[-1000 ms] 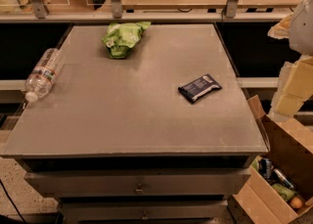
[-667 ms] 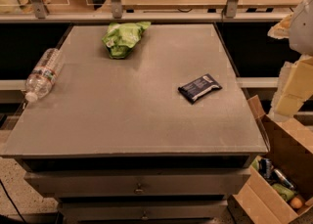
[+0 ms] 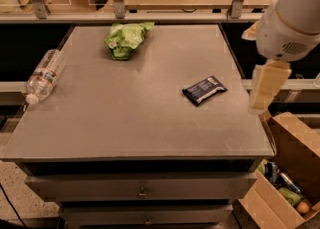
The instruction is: Move rxbar blueberry near green rice chip bag
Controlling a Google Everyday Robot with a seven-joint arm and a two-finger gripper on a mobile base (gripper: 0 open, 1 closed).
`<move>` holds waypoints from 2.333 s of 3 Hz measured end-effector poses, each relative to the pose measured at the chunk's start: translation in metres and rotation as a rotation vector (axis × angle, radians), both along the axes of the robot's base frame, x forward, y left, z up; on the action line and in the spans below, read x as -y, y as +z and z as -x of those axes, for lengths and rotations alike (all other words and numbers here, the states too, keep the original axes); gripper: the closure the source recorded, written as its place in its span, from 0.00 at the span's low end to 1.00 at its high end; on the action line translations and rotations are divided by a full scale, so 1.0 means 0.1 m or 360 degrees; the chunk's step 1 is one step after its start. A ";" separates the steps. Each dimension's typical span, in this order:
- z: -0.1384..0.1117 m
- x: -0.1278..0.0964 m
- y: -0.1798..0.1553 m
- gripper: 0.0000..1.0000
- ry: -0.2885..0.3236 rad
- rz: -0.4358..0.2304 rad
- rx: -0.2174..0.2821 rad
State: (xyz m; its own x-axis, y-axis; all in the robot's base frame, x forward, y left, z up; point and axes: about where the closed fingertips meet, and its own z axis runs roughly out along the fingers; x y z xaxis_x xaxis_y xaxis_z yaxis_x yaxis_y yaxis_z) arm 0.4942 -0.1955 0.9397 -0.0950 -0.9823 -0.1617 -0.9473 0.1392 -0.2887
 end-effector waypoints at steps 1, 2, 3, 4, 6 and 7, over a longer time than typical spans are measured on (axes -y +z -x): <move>-0.30 -0.12 -0.26 0.00 0.0156 0.0083 -0.0025; -0.53 -0.21 -0.56 0.00 0.0350 0.0228 -0.0085; -0.72 -0.31 -0.80 0.00 0.0502 0.0330 -0.0147; -0.85 -0.35 -1.01 0.00 0.0590 0.0379 -0.0216; -0.93 -0.38 -1.23 0.40 0.0660 0.0369 -0.0337; -0.92 -0.39 -1.23 0.63 0.0665 0.0366 -0.0353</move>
Offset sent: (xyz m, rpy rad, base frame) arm 0.0825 0.0293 -0.0909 -0.2596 0.1022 0.3676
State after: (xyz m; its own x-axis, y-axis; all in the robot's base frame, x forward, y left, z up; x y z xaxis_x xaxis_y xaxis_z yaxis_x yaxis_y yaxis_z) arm 0.5866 -0.1563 0.8172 0.3049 -0.9515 0.0422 -0.9503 -0.3068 -0.0536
